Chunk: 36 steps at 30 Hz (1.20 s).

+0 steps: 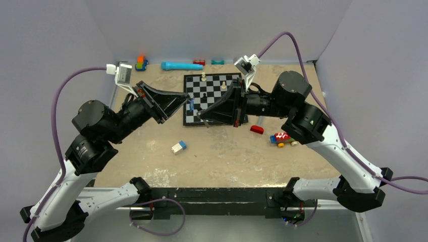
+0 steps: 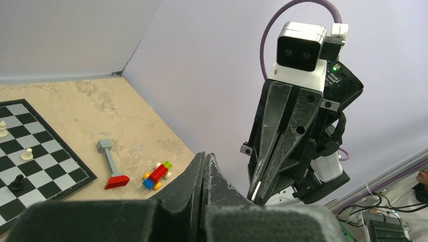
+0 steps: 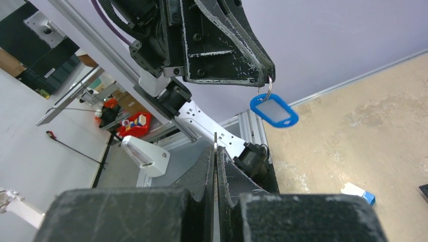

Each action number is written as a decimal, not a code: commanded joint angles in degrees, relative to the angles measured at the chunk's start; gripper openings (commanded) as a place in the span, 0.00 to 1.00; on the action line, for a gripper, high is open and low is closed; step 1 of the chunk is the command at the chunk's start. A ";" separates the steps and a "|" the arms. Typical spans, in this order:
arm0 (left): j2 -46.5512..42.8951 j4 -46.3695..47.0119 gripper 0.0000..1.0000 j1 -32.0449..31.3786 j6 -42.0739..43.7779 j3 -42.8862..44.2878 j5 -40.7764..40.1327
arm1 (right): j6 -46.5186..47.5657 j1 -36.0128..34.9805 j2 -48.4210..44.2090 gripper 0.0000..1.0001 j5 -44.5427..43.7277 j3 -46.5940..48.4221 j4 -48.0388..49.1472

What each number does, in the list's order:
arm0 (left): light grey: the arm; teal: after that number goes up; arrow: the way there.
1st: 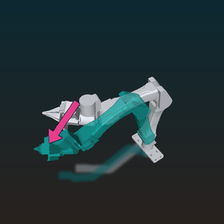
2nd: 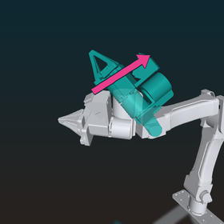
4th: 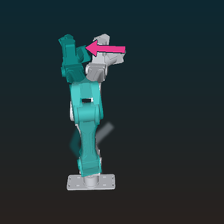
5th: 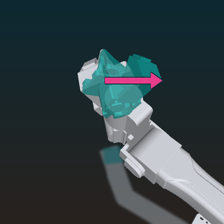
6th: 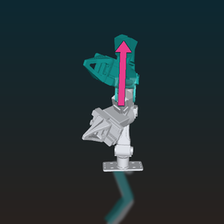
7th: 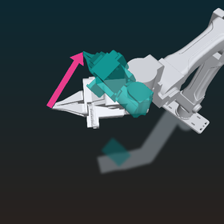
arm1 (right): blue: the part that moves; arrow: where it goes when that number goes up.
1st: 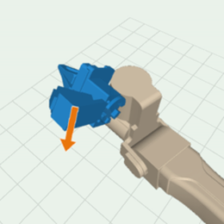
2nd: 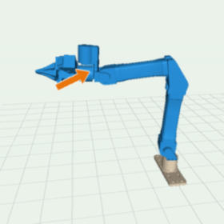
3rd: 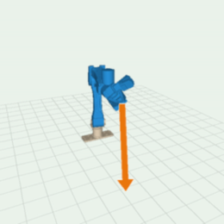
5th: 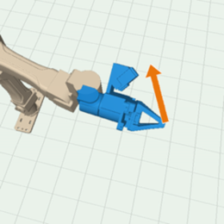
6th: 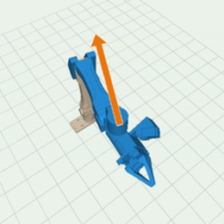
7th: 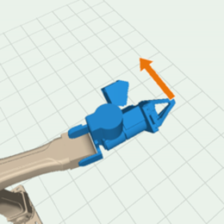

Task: Remove the keys from the keyring

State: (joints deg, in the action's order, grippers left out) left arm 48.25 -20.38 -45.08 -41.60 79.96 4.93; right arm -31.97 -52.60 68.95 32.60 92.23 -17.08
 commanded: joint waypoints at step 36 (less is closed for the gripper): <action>0.11 -5.90 0.00 -0.12 -12.20 -36.75 -7.33 | -20.84 -0.13 -7.14 0.00 -34.97 -48.92 3.96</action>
State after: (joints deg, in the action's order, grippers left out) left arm 46.78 -31.35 -45.08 -50.65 46.48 -5.06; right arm -48.25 -52.64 59.66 -3.27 48.05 -21.17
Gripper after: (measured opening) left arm 0.012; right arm 0.011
